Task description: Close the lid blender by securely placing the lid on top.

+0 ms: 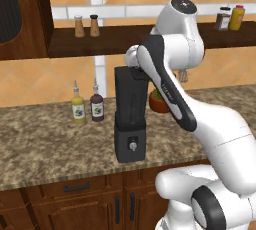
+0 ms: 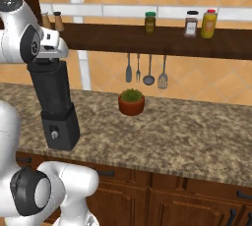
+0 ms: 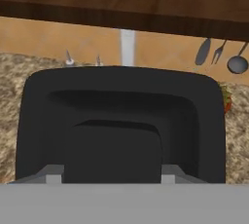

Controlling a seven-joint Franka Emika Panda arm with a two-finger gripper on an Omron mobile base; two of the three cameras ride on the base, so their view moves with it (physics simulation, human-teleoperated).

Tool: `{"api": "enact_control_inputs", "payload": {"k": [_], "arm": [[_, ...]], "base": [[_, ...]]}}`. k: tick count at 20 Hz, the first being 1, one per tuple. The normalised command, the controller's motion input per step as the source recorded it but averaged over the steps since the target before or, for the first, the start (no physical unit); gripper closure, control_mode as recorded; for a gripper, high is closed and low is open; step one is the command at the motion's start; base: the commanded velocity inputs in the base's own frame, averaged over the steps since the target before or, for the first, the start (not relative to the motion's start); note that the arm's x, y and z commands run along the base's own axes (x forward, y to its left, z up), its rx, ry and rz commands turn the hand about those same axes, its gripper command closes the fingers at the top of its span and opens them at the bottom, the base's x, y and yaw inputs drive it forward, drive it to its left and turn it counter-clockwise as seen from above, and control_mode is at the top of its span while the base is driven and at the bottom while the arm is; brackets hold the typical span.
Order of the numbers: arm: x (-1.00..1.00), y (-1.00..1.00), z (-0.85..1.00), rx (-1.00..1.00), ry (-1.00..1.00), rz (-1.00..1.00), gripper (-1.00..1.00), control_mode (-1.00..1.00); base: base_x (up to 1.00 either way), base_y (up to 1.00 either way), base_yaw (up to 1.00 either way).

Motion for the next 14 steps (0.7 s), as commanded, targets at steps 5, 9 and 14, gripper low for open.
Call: {"api": "enact_control_inputs", "payload": {"k": [5,9,14], "arm": [[0.48,0.25,-0.02,0.0,0.12,-0.01,1.0,-1.0],[0.31,0.03,-0.25,0.0,0.07,-0.05,1.0,-1.0],[0.22,0.01,-0.31,0.0,0.04,-0.08,1.0,-1.0]], "base": [[0.0,0.0,0.0],[0.0,0.0,0.0],[0.0,0.0,0.0]]}}
